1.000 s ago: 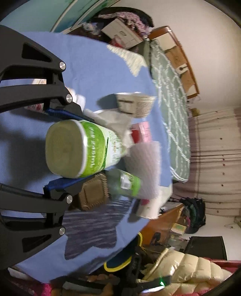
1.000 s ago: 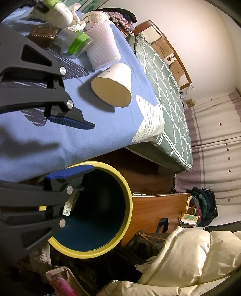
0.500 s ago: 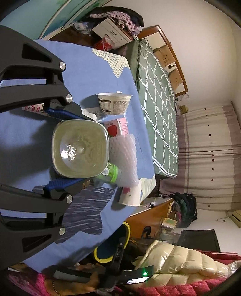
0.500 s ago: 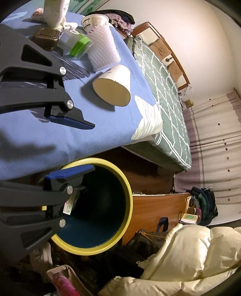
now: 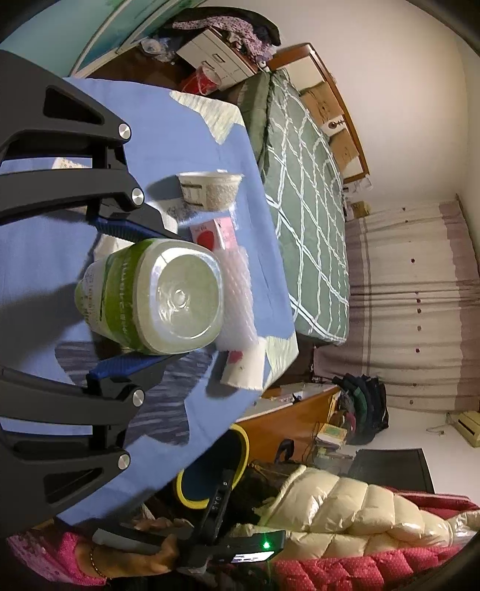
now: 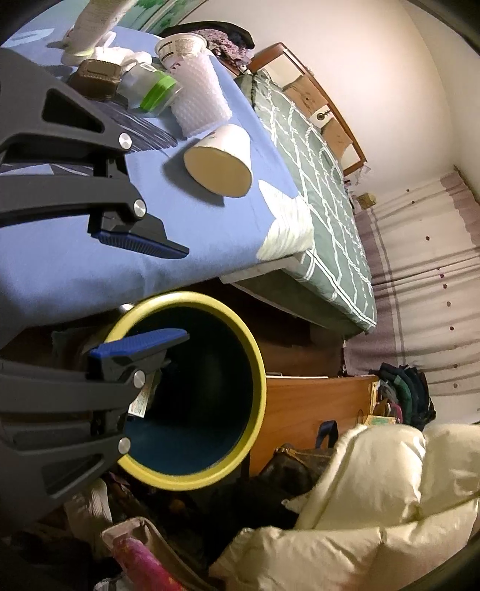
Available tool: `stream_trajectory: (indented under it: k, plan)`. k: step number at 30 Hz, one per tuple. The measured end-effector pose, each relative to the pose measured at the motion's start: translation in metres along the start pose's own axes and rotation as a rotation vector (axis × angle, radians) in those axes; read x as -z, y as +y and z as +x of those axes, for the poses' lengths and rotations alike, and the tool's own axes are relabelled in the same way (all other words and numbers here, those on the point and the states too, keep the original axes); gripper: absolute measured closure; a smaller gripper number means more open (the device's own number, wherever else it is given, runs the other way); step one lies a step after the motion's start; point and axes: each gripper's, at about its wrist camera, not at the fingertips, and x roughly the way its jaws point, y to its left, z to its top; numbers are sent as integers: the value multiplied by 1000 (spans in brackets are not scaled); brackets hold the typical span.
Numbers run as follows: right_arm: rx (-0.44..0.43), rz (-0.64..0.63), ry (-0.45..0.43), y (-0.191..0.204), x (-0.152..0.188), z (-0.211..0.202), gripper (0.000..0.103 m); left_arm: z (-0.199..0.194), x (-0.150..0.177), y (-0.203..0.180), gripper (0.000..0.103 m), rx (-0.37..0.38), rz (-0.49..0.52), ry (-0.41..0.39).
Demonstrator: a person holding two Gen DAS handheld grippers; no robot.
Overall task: Collect trash
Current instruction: 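Carry the green bottle with the left gripper over the bin and release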
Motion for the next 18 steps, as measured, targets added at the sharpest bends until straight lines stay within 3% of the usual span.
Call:
stream_trajectory:
  k: [11,18]
  plan:
    - [49,53,-46,-45,-1,-27,65,2,-44,-56,51,109,70,-40]
    - [105,92,-54,-78,2,-34,65,38,-80,-123,51,247,144,-22]
